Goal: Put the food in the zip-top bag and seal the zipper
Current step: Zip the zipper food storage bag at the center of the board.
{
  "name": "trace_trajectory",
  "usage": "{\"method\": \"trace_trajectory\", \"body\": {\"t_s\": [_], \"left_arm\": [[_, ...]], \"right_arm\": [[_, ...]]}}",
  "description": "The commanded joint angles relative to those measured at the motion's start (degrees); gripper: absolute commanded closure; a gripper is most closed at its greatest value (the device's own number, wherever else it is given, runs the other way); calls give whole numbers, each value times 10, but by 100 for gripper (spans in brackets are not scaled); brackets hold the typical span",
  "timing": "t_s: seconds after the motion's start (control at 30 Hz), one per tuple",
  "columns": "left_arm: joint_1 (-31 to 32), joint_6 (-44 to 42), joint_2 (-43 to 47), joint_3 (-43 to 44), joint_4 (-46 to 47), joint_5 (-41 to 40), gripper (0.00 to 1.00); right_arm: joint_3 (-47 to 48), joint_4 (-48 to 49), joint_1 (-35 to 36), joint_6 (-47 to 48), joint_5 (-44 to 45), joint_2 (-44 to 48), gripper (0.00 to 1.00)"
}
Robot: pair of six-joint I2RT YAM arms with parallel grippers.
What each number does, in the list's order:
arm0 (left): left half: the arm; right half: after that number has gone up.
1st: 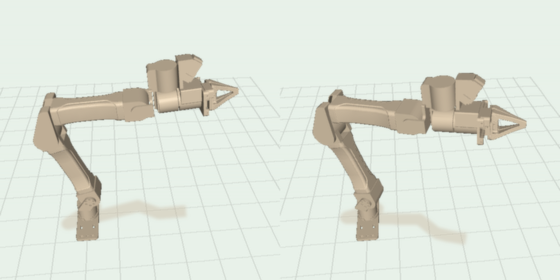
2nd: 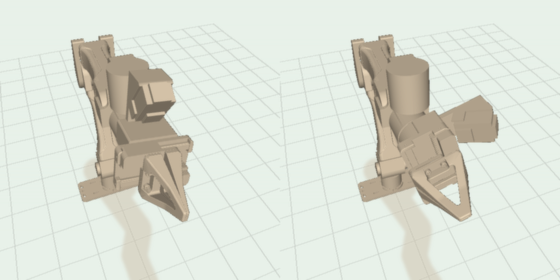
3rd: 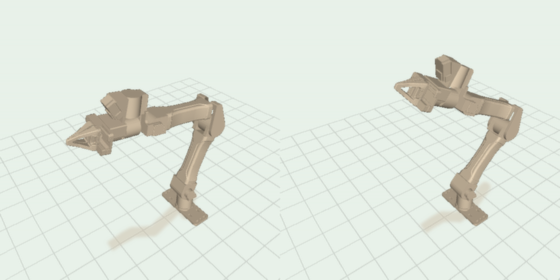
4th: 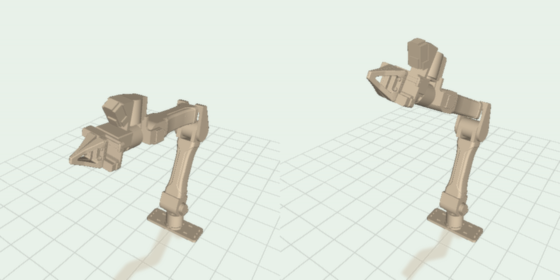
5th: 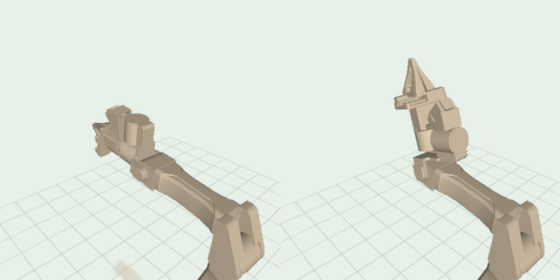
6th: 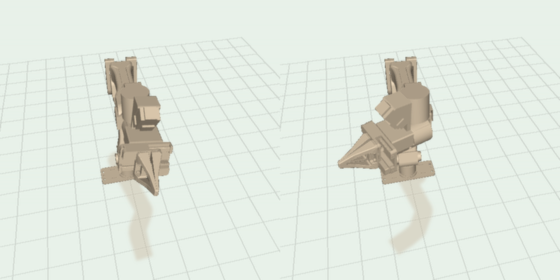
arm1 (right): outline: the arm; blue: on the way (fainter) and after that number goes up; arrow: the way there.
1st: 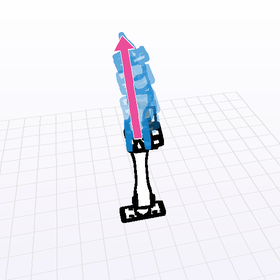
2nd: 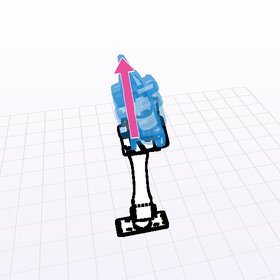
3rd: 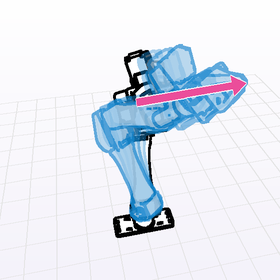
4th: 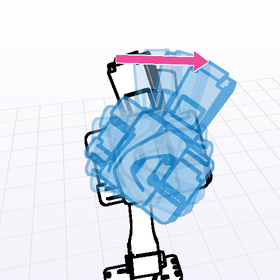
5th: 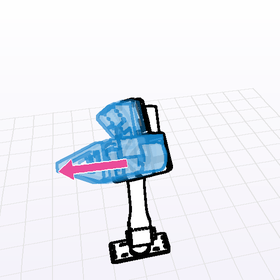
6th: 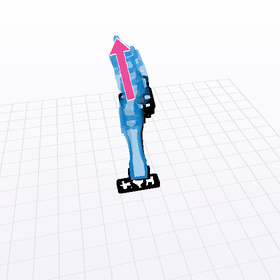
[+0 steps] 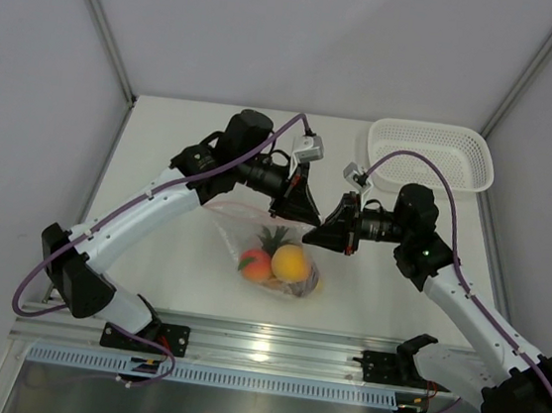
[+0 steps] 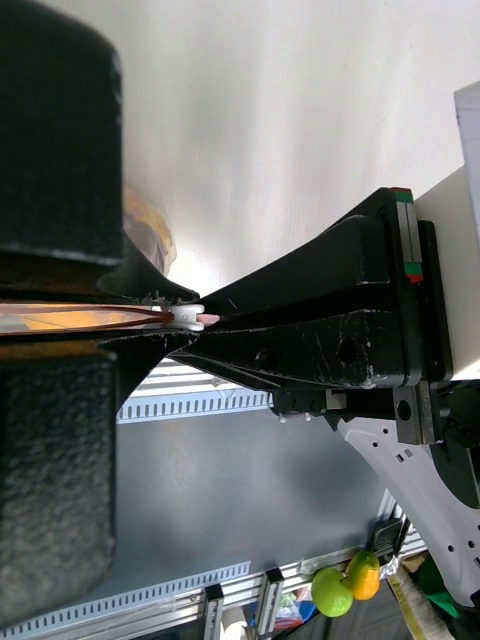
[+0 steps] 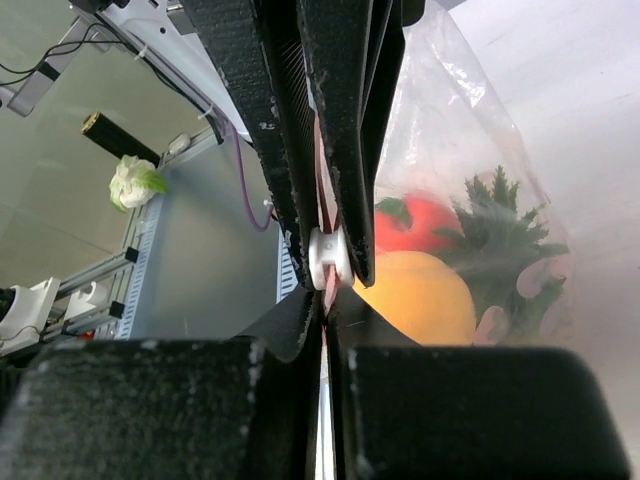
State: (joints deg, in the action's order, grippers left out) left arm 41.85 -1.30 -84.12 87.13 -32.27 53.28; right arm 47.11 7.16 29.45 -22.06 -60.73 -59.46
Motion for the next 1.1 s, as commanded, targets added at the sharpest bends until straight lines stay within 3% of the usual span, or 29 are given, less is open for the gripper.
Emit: {"method": "trace_trajectory", "body": {"t_s": [0.0,0.37,0.83,0.97,1.03,1.07], "left_arm": [[-4,8,3,23,13,13,100],[-12,9,6,11,8,5,100],[-33,8,41,-59,21,24,99],[-33,27,43,-58,32,46,99],[-33,34,44,-52,40,56,99],[-33,38,44,-50,43,59,99]], "right_arm": [[11,40,9,-3,-2,0,100],[-11,42,9,-14,92,33,100],[-61,86,-29,-81,141,102,100],[-62,101,-28,-83,115,87,100],[-52,105,-27,-76,59,60,99],[-47,101,-23,-63,41,50,89]]}}
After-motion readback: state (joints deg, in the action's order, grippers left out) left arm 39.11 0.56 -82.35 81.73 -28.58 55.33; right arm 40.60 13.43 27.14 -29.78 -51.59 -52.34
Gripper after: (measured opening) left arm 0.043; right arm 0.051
